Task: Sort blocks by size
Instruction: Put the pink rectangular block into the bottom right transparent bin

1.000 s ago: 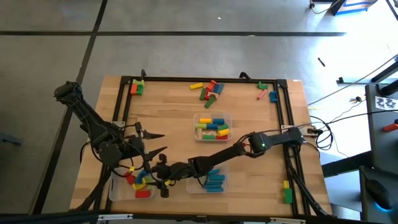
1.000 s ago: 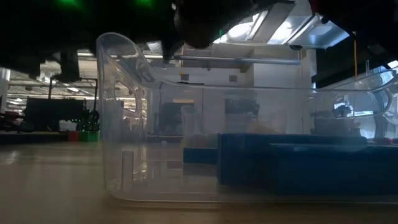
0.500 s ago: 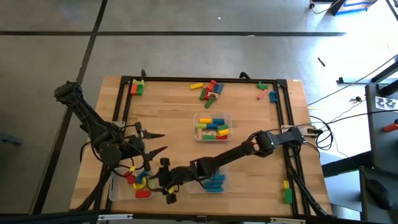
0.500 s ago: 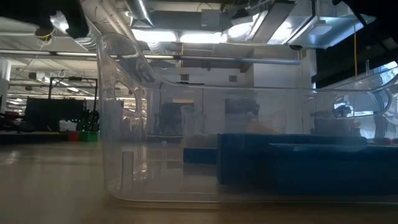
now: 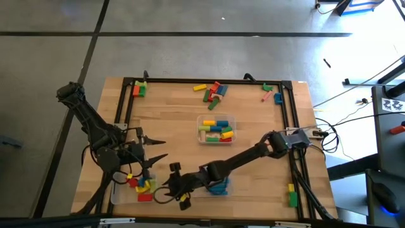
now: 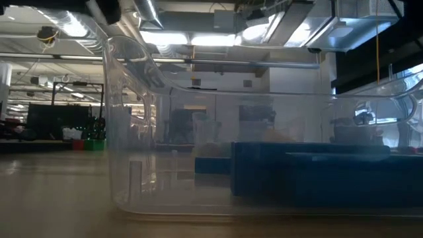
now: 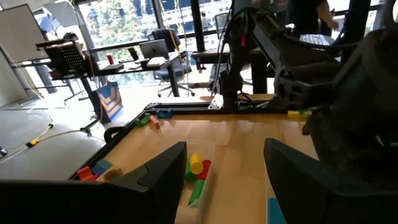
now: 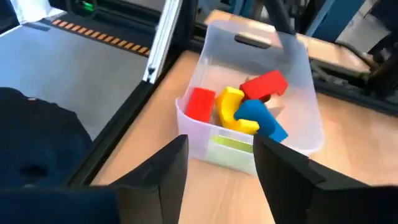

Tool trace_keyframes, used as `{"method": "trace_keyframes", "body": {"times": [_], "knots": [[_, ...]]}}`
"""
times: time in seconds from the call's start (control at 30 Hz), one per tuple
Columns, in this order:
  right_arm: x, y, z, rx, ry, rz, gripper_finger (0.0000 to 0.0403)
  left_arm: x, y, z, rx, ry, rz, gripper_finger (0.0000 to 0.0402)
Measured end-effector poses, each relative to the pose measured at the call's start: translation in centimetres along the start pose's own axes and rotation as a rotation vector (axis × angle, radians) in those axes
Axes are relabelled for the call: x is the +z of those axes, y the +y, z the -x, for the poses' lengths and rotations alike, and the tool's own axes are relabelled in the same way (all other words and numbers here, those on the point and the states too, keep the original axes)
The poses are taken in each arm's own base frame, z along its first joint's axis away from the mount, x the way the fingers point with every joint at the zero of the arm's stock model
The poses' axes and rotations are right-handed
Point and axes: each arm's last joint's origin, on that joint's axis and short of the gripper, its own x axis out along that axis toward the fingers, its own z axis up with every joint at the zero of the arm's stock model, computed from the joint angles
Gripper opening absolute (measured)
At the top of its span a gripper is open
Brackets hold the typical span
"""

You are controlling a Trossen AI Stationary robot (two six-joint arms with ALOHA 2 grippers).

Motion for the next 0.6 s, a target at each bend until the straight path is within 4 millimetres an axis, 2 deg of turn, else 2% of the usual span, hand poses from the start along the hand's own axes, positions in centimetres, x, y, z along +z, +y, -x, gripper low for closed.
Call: {"method": "trace_keyframes", "body": {"times": [0.17,0.33,0.6], "knots": [[-0.3,0.1,3.4,-0.05,-0.025,0.006,0.0172,0.0,0.0,0.0,0.001,0.001,-0.003,0.021],[-2.3,-0.4,7.5,-0.128,0.013,-0.031,0.0167,0.0,0.0,0.0,0.001,0.001,-0.003,0.021],[-4.5,-1.9,14.9,-0.33,0.065,-0.103,0.0167,0.0,0.0,0.0,0.001,0.0,0.002,0.021]]}}
